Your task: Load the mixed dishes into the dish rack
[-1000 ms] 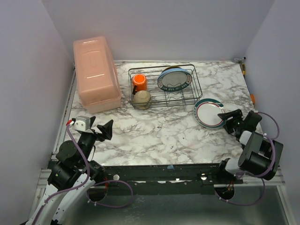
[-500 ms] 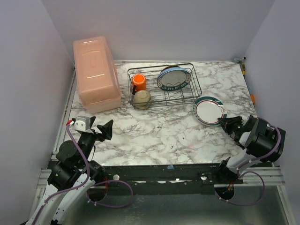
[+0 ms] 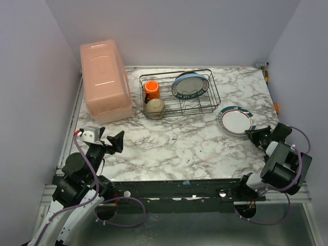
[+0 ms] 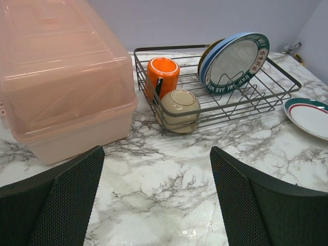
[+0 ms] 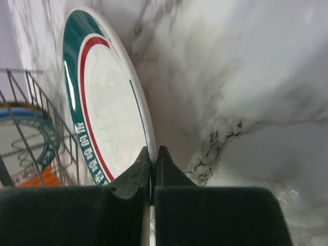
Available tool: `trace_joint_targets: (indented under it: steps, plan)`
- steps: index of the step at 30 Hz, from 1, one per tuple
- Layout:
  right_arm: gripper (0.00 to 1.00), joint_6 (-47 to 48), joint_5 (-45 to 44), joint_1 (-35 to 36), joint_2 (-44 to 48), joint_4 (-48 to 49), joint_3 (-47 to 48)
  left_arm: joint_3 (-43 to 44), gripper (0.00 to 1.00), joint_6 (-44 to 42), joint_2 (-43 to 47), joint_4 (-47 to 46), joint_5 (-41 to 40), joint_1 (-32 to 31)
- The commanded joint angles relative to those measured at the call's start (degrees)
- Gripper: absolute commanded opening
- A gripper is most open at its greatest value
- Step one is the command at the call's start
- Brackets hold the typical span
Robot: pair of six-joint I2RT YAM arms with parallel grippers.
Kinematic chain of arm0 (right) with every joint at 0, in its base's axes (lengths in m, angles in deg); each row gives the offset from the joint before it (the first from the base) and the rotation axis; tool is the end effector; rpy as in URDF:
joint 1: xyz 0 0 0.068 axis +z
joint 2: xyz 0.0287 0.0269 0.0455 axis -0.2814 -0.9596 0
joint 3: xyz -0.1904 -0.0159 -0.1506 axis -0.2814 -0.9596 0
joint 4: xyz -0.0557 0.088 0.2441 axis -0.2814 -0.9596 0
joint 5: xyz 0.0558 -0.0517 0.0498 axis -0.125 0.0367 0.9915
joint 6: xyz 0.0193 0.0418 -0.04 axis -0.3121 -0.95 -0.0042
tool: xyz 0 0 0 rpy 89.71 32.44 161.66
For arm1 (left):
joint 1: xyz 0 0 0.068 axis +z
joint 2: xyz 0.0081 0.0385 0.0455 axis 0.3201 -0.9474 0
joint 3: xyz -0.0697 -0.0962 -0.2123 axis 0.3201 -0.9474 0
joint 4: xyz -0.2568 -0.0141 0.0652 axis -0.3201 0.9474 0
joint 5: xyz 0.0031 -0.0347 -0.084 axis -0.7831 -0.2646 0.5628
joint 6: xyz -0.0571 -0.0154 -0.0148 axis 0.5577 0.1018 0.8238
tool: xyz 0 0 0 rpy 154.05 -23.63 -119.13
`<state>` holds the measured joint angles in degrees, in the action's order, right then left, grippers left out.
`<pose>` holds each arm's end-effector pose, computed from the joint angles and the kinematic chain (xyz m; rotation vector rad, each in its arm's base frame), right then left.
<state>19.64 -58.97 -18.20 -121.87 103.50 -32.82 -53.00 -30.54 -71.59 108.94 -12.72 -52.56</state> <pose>0.2131 -0.1198 0.0785 1.2800 1.9248 0.6881 0.0904 -0.0443 0.3099 0.1103 1.5398 -0.3428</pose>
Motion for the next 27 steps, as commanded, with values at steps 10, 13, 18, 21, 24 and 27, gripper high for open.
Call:
trace_joint_targets:
  steps: [10,13,18,21,24,27]
  plan:
    - [0.0,3.17,-31.36,-0.18,14.43,-33.51,16.5,-0.45,0.84,-0.39,-0.14,-0.84,0.48,-0.37]
    - [0.01,7.24,-32.13,1.31,13.56,-35.22,21.61,-0.4,0.84,-0.39,0.13,-0.84,0.5,-0.39]
    - [0.0,15.05,-36.28,7.23,11.25,-38.68,28.92,-0.34,0.84,-0.3,0.2,-0.85,0.82,-0.46]
    - [0.0,20.25,-38.99,12.05,11.68,-38.28,31.29,-0.38,0.84,-0.25,0.4,-0.82,0.69,-0.47]
    - [0.0,24.41,-44.28,16.21,12.08,-38.82,33.88,-0.41,0.84,-0.38,0.72,-0.81,0.41,-0.48]
    - [0.0,29.21,-45.82,18.35,12.75,-39.22,36.14,-0.42,0.84,-0.3,0.66,-0.89,0.46,-0.48]
